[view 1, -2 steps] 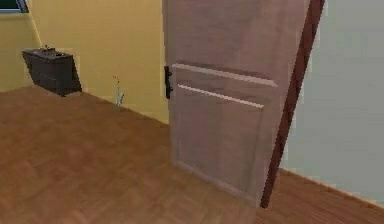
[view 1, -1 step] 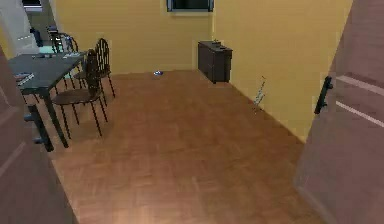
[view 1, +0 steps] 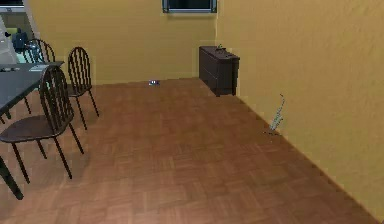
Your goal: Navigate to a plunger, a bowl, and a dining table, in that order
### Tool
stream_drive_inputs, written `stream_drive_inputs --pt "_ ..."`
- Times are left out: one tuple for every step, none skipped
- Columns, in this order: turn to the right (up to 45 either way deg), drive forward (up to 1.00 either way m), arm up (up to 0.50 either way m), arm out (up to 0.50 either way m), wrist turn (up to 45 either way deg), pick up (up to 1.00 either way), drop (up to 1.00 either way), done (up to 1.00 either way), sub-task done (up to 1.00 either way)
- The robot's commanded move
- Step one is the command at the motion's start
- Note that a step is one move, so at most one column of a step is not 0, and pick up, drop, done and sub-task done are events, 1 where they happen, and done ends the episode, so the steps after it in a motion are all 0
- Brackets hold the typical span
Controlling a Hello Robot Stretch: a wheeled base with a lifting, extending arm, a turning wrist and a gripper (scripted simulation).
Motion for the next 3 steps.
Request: stream_drive_inputs --pt "-12.0 0.0 0.0 0.0 0.0 0.0 0.0 0.0 0.0" --pt "0.0 1.0 0.0 0.0 0.0 0.0 0.0 0.0 0.0" --pt "-3.0 0.0 0.0 0.0 0.0 0.0 0.0 0.0 0.0"
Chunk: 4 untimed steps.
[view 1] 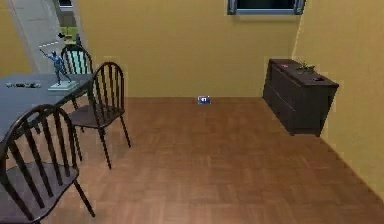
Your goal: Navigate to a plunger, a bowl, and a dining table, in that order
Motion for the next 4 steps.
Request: stream_drive_inputs --pt "0.0 1.0 0.0 0.0 0.0 0.0 0.0 0.0 0.0" --pt "0.0 1.0 0.0 0.0 0.0 0.0 0.0 0.0 0.0" --pt "-45.0 0.0 0.0 0.0 0.0 0.0 0.0 0.0 0.0" --pt "-6.0 0.0 0.0 0.0 0.0 0.0 0.0 0.0 0.0"
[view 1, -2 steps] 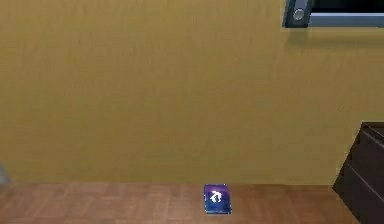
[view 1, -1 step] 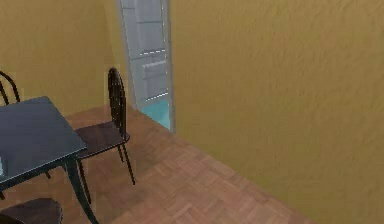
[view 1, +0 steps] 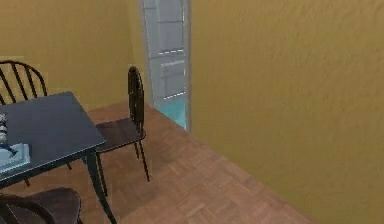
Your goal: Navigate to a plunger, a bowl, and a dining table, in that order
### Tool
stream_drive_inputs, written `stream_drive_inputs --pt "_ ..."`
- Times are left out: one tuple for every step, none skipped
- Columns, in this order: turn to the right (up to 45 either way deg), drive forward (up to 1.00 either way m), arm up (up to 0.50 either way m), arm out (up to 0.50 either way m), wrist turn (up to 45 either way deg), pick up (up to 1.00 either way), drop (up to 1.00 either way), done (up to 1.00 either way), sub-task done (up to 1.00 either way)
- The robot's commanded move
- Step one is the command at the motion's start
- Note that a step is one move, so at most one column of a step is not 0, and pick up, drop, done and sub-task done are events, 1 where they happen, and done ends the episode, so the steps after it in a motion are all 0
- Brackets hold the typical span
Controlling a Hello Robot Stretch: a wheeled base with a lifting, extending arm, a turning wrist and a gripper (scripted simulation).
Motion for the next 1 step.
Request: stream_drive_inputs --pt "-3.0 0.0 0.0 0.0 0.0 0.0 0.0 0.0 0.0"
